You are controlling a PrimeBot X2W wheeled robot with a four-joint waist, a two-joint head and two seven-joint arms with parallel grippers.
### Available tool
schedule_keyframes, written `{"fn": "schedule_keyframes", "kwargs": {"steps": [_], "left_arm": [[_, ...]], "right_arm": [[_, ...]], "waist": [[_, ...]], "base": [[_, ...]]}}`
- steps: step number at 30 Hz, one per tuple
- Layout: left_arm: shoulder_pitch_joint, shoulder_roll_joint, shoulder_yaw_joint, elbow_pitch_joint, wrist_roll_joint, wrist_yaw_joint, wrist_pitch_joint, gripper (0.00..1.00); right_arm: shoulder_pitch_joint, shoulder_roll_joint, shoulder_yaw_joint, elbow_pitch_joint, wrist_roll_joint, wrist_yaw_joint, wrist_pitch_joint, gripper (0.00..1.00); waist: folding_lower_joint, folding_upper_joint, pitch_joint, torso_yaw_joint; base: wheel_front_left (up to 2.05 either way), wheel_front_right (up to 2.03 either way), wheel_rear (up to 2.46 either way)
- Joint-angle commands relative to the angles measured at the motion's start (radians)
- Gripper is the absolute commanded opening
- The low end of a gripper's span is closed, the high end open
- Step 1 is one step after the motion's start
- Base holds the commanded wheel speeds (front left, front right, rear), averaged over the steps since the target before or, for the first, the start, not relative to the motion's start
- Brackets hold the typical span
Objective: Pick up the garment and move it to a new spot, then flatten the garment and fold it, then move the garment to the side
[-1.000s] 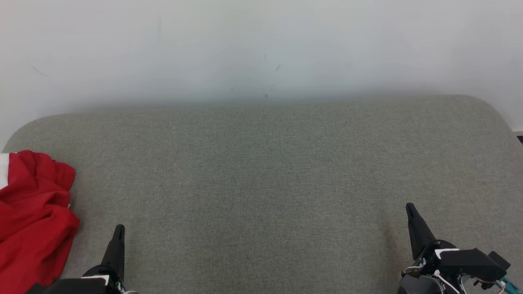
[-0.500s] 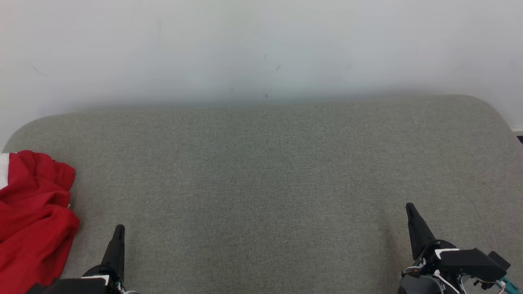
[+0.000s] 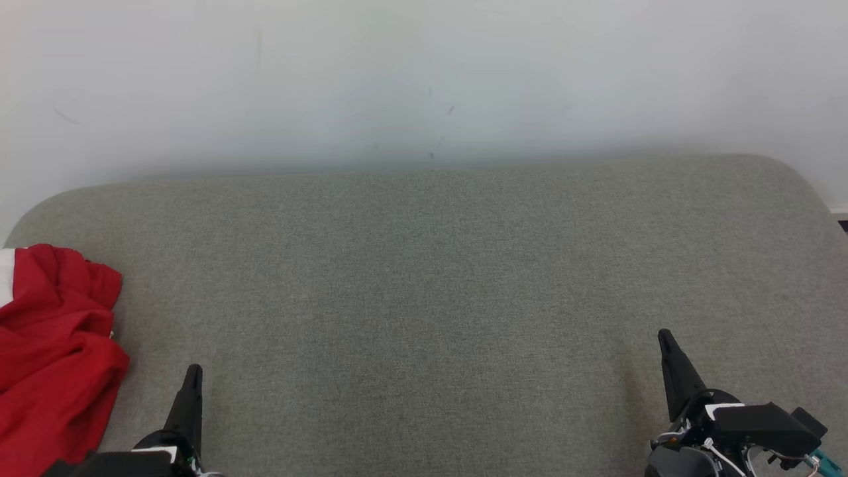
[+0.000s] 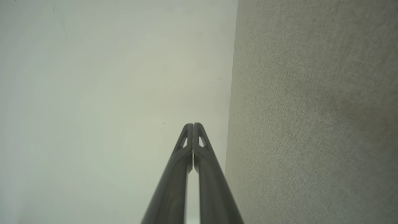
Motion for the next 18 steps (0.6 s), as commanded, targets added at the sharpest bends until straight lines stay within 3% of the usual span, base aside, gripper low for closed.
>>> {"fn": "schedule_keyframes", "kwargs": {"steps": [1,9,10,11,12,13,18], "left_arm": [[-0.008,0.003,0.003,-0.003,-0.005,-0.003,-0.002,0.0],[-0.008,0.003,0.003,-0.003,-0.005,-0.003,-0.002,0.0],[0.0,0.0,0.0,0.001,0.0,0.0,-0.001,1.0],[0.005,-0.002,-0.001,0.01,0.0,0.001,0.0,1.0],[0.011,-0.004,-0.002,0.017,0.0,0.001,-0.001,0.0],[0.017,-0.005,-0.003,0.024,0.001,0.002,-0.002,1.0],[0.017,0.0,-0.005,0.025,0.045,0.001,-0.029,1.0]], "right_arm": [[0.008,0.003,0.001,-0.001,0.001,0.001,0.002,0.0],[0.008,0.003,0.001,-0.001,0.001,0.001,0.002,0.0],[0.0,0.0,0.0,0.001,-0.001,0.0,0.0,1.0],[0.003,0.0,0.0,0.011,0.0,0.0,0.0,1.0],[0.008,0.0,0.001,0.017,-0.001,-0.001,-0.001,0.0],[0.014,0.001,0.002,0.025,-0.002,-0.002,-0.001,1.0],[0.014,-0.012,0.024,0.017,-0.038,-0.001,-0.028,1.0]], "waist": [[0.0,0.0,0.0,0.0],[0.0,0.0,0.0,0.0],[0.0,0.0,0.0,0.0],[0.0,0.0,0.0,0.0],[0.0,0.0,0.0,0.0],[0.0,0.0,0.0,0.0],[0.0,0.0,0.001,0.001]], "base": [[0.0,0.0,0.0],[0.0,0.0,0.0],[0.0,0.0,0.0],[0.0,0.0,0.0],[0.0,0.0,0.0],[0.0,0.0,0.0],[0.0,0.0,0.0]]}}
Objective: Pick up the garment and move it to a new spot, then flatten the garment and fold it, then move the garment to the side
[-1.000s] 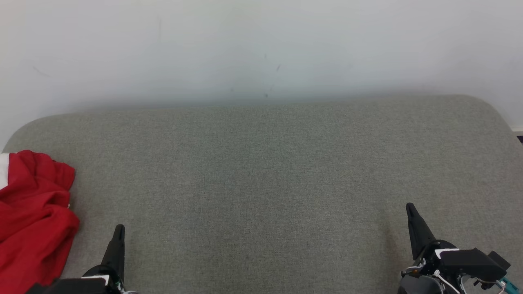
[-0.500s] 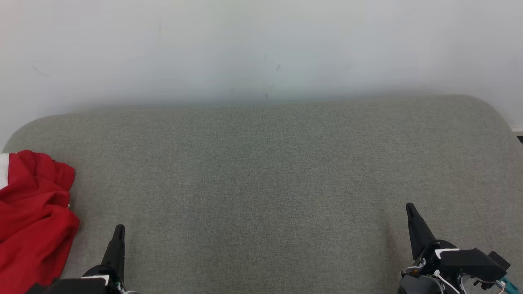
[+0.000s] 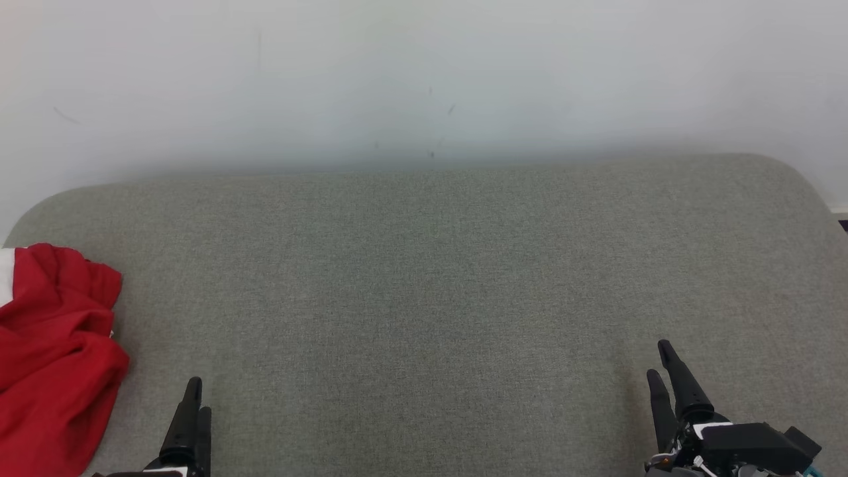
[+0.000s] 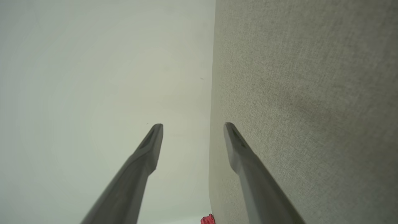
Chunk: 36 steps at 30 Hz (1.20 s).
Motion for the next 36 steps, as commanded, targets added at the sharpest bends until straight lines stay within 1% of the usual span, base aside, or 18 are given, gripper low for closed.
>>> {"fn": "schedule_keyframes", "kwargs": {"steps": [1,5,12,17,26,27,36], "left_arm": [[-0.017,0.008,0.004,-0.015,0.041,-0.002,-0.014,1.0],[-0.015,0.008,0.013,-0.019,0.135,-0.002,-0.034,1.0],[-0.009,0.01,0.006,-0.025,0.319,-0.002,-0.066,1.0],[-0.004,0.012,-0.004,-0.028,0.431,0.0,-0.088,1.0],[0.01,0.013,-0.006,-0.039,0.59,0.014,-0.125,1.0],[0.01,0.013,-0.006,-0.039,0.59,0.014,-0.125,1.0],[0.016,0.019,-0.014,-0.035,0.733,0.026,-0.157,1.0]], "right_arm": [[-0.02,-0.014,0.015,-0.017,-0.033,0.002,-0.015,1.0],[-0.026,-0.024,0.024,-0.012,-0.102,0.002,-0.036,1.0],[-0.032,-0.024,0.023,-0.007,-0.274,0.002,-0.068,1.0],[-0.034,-0.021,0.025,-0.003,-0.385,0.002,-0.09,1.0],[-0.03,-0.023,0.042,0.008,-0.538,0.003,-0.126,1.0],[-0.03,-0.023,0.042,0.008,-0.538,0.003,-0.126,1.0],[-0.035,-0.027,0.053,0.031,-0.678,0.003,-0.158,1.0]], "waist": [[0.0,-0.0001,0.0,0.0],[0.0,-0.0001,0.001,-0.001],[0.0,-0.0001,0.001,-0.003],[0.0,-0.0001,0.001,-0.004],[0.0,-0.0001,0.003,-0.006],[0.0,-0.0001,0.003,-0.006],[0.0,-0.0001,0.007,-0.007]], "base": [[0.0,0.0,0.0],[0.0,0.0,0.0],[0.0,0.0,0.0],[0.0,0.0,0.0],[0.0,0.0,0.0],[0.0,0.0,0.0],[0.0,0.0,0.0]]}}
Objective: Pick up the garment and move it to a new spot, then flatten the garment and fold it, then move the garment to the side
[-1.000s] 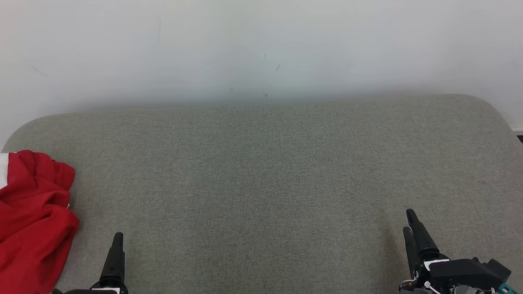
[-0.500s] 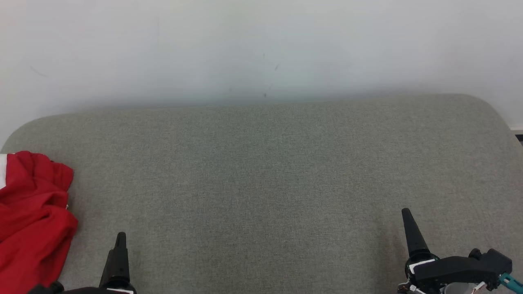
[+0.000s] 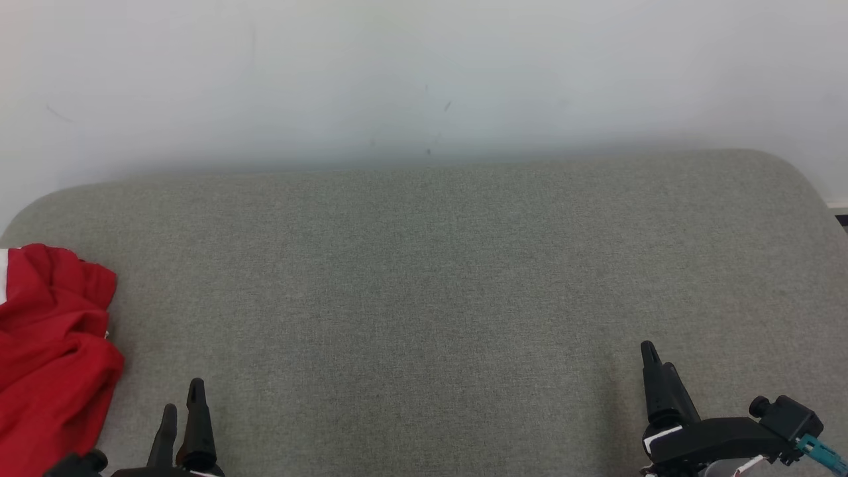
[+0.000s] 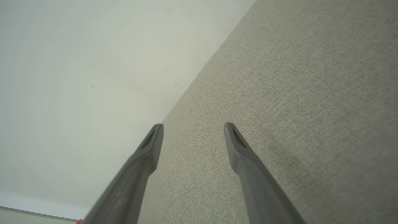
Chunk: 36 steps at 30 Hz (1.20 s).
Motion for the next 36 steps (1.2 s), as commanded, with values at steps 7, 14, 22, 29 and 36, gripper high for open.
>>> {"fn": "schedule_keyframes", "kwargs": {"steps": [7,14,22,29,36], "left_arm": [[0.005,0.011,-0.007,-0.004,0.123,0.014,-0.03,1.0],[0.004,0.018,-0.016,0.0,0.23,0.027,-0.056,1.0],[0.01,0.027,-0.025,0.001,0.328,0.039,-0.079,1.0],[0.018,0.029,-0.028,-0.003,0.399,0.046,-0.099,1.0],[0.028,0.03,-0.023,-0.008,0.459,0.05,-0.114,1.0]], "right_arm": [[-0.026,-0.01,0.01,0.012,-0.119,0.003,-0.031,1.0],[-0.036,-0.011,0.015,0.027,-0.226,0.003,-0.056,1.0],[-0.041,-0.013,0.023,0.04,-0.32,0.004,-0.079,1.0],[-0.038,-0.014,0.022,0.046,-0.402,0.004,-0.099,1.0],[-0.034,-0.01,0.009,0.052,-0.476,0.004,-0.114,1.0]], "waist": [[0.0,0.0,0.004,-0.002],[0.0,0.0,0.014,-0.004],[0.0,0.0,0.017,-0.008],[0.0,0.0,0.013,-0.011],[0.0,0.0,0.008,-0.012]], "base": [[0.0,0.0,0.0],[0.0,0.0,0.0],[0.0,0.0,0.0],[0.0,0.0,0.0],[0.0,0.0,0.0]]}}
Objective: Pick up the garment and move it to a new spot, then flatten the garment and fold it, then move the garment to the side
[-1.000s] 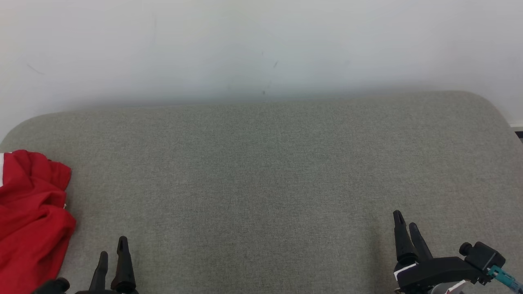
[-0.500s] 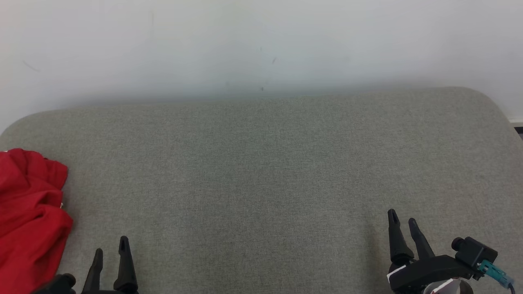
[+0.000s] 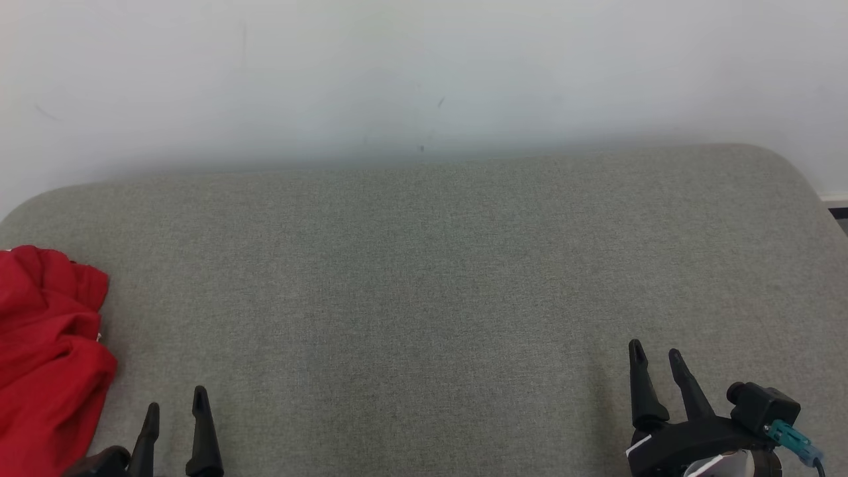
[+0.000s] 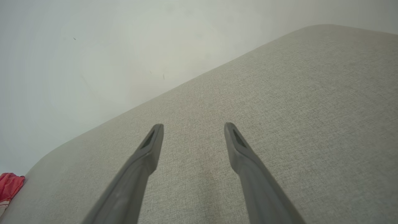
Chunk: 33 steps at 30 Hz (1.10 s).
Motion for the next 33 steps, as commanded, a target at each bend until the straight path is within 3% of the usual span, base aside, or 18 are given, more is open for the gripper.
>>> {"fn": "schedule_keyframes", "kwargs": {"steps": [1,9,33], "left_arm": [[0.006,0.008,0.004,-0.012,0.031,0.003,-0.011,1.0],[0.012,0.007,0.014,-0.008,0.11,0.012,-0.03,1.0],[0.019,0.024,-0.062,0.009,0.321,-0.05,-0.081,1.0]], "right_arm": [[-0.009,-0.001,0.0,-0.003,-0.032,0.004,-0.011,1.0],[-0.009,0.002,-0.003,0.008,-0.116,0.004,-0.03,1.0],[-0.011,-0.022,0.108,0.013,-0.301,0.004,-0.081,1.0]], "waist": [[0.0,0.0,0.0,0.0],[0.0,0.0,0.0,-0.002],[0.0,0.0,-0.002,-0.02]], "base": [[0.0,0.0,0.0],[0.0,0.0,0.0],[0.0,0.0,0.0]]}}
